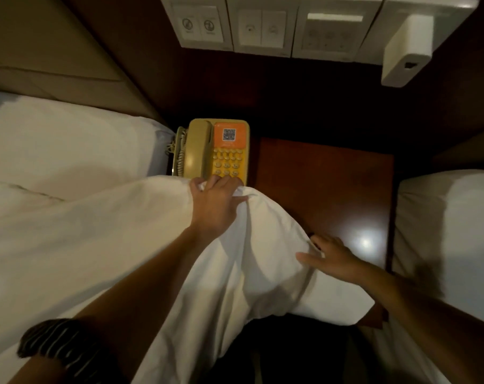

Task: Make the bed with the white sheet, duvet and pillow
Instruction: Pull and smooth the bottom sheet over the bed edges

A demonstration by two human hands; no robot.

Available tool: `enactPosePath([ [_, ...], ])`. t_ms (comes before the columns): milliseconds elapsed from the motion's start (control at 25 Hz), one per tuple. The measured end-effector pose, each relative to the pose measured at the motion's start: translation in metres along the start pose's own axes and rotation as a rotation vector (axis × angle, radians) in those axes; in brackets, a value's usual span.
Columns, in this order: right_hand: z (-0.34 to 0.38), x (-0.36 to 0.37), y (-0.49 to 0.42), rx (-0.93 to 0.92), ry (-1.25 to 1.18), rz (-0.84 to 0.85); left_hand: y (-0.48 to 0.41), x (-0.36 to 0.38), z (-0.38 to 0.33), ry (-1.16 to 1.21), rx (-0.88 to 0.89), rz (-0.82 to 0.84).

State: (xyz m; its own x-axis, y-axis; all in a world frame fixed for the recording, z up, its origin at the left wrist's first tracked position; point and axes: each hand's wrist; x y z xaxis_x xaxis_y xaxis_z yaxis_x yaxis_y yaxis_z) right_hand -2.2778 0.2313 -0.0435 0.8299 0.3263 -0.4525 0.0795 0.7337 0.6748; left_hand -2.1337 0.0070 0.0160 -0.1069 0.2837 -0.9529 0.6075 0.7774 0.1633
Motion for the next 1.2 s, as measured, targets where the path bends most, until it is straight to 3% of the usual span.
enactPosePath([
  [80, -0.004, 0.013, 0.006, 0.014, 0.020, -0.127, -0.001, 0.003, 0.001, 0.007, 0.013, -0.002],
  [200, 0.002, 0.016, 0.009, -0.004, -0.134, -0.389, -0.002, -0.002, 0.004, 0.008, 0.052, -0.030],
  [360, 0.005, -0.058, 0.003, -0.066, -0.043, -0.818, -0.018, -0.020, 0.011, 0.027, 0.056, -0.252],
  [440, 0.003, -0.097, 0.003, -0.039, -0.057, -0.918, -0.029, -0.023, 0.013, 0.025, -0.020, -0.288],
  [480, -0.002, -0.100, 0.003, -0.057, -0.051, -0.884, -0.034, -0.022, 0.012, 0.016, -0.040, -0.280],
  [640, 0.001, -0.036, 0.004, -0.153, 0.037, -0.488, -0.034, -0.004, 0.014, -0.035, 0.013, -0.169],
  [840, 0.029, -0.016, -0.019, -0.189, 0.119, -0.396, -0.023, 0.028, 0.014, -0.186, 0.123, -0.043],
  [1200, 0.083, -0.005, -0.036, -0.300, 0.101, -0.383, -0.001, 0.016, 0.035, -0.116, 0.175, 0.021],
])
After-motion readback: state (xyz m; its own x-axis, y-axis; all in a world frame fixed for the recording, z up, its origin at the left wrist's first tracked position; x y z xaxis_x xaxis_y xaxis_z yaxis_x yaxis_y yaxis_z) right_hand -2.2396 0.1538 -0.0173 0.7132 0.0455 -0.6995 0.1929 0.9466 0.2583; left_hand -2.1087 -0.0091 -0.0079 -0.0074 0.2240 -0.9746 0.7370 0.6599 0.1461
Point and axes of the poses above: each hand's wrist, its own y-axis away from the middle knuckle, its own x-axis out of the palm, z = x × y, and after that the axes turned 14 degrees about -x, right-handed
